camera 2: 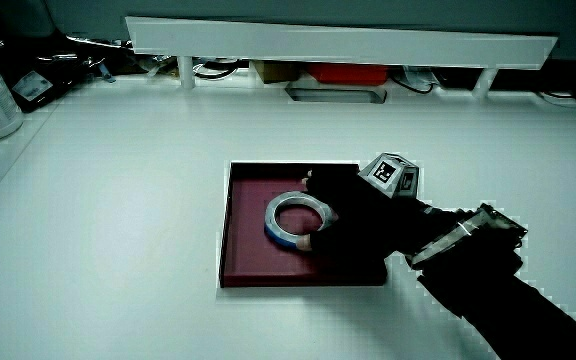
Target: Pick blue tape
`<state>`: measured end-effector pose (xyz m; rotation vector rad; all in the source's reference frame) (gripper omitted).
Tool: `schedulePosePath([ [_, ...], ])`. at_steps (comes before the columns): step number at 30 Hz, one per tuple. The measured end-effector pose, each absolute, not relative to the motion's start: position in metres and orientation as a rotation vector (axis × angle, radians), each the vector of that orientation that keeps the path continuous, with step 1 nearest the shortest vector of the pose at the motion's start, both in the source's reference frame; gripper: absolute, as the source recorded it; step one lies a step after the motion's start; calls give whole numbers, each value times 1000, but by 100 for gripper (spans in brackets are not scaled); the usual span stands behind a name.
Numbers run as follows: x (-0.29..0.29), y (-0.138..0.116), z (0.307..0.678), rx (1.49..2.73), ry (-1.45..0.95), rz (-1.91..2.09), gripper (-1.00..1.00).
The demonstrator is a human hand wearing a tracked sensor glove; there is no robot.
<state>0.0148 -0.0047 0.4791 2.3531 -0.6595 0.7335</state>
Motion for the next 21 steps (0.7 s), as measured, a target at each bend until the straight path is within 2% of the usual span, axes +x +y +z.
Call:
schedulePosePath([
  [9,4,2,510,2318,-646,718,0],
  [17,-2,7,514,2332,-668,702,0],
  [21,-1,9,517,2361,-680,710,13],
])
